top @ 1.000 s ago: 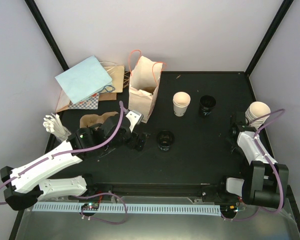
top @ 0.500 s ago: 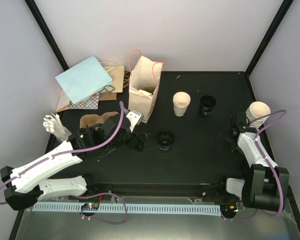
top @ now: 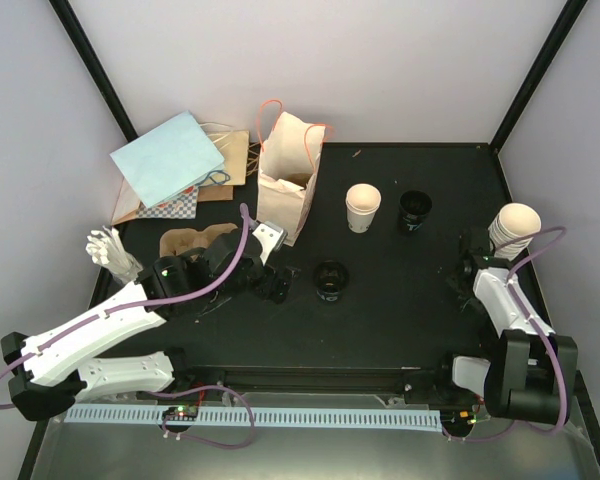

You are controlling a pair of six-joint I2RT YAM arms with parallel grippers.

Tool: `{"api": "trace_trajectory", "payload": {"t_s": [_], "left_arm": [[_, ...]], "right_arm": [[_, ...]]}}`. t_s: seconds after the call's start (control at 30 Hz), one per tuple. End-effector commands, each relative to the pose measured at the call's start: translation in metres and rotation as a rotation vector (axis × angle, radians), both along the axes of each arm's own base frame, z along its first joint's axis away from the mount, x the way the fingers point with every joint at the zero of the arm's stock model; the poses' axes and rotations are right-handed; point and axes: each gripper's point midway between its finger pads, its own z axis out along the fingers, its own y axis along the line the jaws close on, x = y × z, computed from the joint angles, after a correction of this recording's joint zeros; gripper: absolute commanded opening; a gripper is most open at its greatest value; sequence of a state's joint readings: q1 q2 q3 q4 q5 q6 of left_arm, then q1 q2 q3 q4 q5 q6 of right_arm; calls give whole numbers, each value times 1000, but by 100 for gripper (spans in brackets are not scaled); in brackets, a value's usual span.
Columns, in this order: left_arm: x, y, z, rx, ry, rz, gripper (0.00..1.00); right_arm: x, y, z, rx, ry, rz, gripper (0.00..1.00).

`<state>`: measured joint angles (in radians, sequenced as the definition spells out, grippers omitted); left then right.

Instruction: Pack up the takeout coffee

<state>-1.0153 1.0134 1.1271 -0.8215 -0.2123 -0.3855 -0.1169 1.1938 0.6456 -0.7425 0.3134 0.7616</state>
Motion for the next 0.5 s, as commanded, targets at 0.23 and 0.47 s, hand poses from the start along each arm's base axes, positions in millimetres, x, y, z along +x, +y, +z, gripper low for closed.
{"api": "trace_trajectory", "payload": {"t_s": [0.23, 0.47], "left_arm": [[1, -3, 6, -28, -8, -6, 99], [2, -6, 6, -29, -6, -8, 99]], "right_arm": [[2, 57, -3, 165, -50, 99, 68], [-4, 110, 1, 247, -86, 198, 68]]}}
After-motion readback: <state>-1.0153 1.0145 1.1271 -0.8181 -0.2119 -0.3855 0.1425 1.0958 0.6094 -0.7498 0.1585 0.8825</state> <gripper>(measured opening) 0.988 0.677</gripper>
